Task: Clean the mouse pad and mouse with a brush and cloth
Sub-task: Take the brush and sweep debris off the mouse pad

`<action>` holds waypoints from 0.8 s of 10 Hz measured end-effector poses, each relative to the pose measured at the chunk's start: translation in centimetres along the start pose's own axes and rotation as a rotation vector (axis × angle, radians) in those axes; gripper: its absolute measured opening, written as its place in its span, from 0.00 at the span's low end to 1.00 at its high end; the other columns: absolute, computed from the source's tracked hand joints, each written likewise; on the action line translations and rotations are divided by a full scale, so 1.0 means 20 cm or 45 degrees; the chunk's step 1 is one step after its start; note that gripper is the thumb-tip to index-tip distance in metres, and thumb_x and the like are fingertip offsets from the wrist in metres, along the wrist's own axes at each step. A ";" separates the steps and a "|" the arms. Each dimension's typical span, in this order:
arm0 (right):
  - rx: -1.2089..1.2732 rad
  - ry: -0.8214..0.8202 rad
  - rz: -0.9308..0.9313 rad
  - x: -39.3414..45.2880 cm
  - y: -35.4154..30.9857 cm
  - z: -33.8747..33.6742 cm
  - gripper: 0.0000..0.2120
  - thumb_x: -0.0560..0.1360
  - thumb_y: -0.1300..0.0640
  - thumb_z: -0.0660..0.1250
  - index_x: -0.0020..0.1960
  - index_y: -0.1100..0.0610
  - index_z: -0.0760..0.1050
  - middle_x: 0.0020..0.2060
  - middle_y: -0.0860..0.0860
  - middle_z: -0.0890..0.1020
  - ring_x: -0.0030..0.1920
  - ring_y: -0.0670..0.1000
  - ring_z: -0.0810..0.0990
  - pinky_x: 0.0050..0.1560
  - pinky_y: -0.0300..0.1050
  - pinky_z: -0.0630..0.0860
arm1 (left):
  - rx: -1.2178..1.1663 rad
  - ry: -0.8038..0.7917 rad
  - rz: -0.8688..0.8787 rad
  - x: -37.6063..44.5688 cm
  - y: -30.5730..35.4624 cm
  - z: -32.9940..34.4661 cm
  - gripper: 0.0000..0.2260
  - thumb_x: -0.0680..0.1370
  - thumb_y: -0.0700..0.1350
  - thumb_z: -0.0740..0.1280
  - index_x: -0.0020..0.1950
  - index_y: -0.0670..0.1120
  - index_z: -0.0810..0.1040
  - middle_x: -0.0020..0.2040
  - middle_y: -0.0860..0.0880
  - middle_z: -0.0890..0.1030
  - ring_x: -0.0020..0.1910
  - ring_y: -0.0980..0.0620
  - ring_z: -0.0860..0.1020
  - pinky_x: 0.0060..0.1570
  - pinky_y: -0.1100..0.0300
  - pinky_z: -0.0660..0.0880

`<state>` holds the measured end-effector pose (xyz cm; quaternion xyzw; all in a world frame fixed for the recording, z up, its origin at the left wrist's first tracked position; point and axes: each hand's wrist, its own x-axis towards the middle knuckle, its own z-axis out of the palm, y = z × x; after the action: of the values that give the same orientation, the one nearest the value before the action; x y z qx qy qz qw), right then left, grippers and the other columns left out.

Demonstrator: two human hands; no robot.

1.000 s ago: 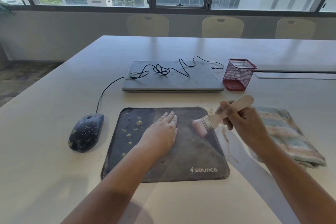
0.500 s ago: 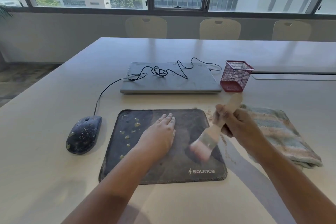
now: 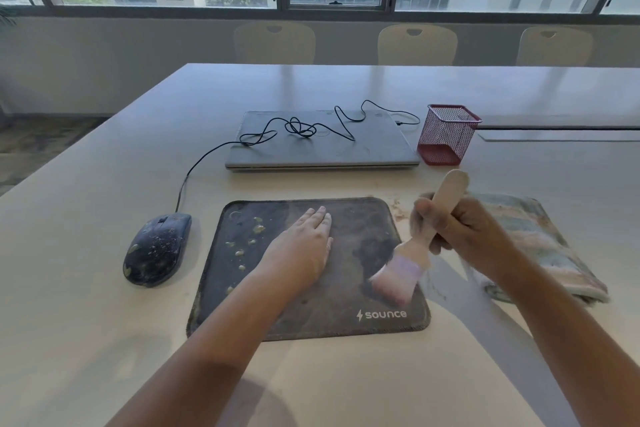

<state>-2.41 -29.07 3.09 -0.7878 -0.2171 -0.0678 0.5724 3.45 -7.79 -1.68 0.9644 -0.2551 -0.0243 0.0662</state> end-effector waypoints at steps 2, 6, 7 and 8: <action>-0.290 -0.151 0.135 0.00 0.04 -0.01 0.17 0.75 0.47 0.60 0.31 0.52 0.76 0.27 0.49 0.77 0.24 0.43 0.73 0.27 0.35 0.69 | -0.018 0.011 0.003 0.00 -0.01 0.01 0.22 0.82 0.46 0.48 0.75 0.41 0.49 0.77 0.47 0.49 0.76 0.52 0.47 0.72 0.62 0.45; -0.318 -0.130 0.149 0.00 0.04 -0.01 0.18 0.74 0.41 0.60 0.31 0.50 0.76 0.25 0.47 0.76 0.24 0.44 0.73 0.29 0.36 0.69 | -0.019 0.019 0.002 0.00 -0.01 0.01 0.22 0.83 0.46 0.48 0.76 0.42 0.49 0.77 0.47 0.49 0.76 0.52 0.47 0.71 0.63 0.45; -0.609 0.365 0.065 0.00 0.04 -0.05 0.16 0.74 0.41 0.61 0.32 0.47 0.75 0.22 0.44 0.77 0.23 0.43 0.73 0.28 0.33 0.67 | -0.021 0.018 0.005 0.00 -0.01 0.01 0.22 0.82 0.46 0.48 0.75 0.42 0.49 0.77 0.47 0.49 0.76 0.52 0.47 0.71 0.63 0.45; -0.270 0.412 0.074 0.01 0.03 -0.02 0.15 0.74 0.45 0.63 0.32 0.49 0.77 0.22 0.46 0.77 0.21 0.43 0.71 0.24 0.30 0.64 | -0.037 0.017 0.005 0.00 -0.01 0.01 0.23 0.82 0.46 0.49 0.75 0.42 0.49 0.77 0.47 0.49 0.76 0.52 0.47 0.71 0.63 0.45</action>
<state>-1.88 -29.50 2.82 -0.8286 -0.0909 -0.1994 0.5152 3.47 -7.65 -1.85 0.9629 -0.2561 -0.0215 0.0820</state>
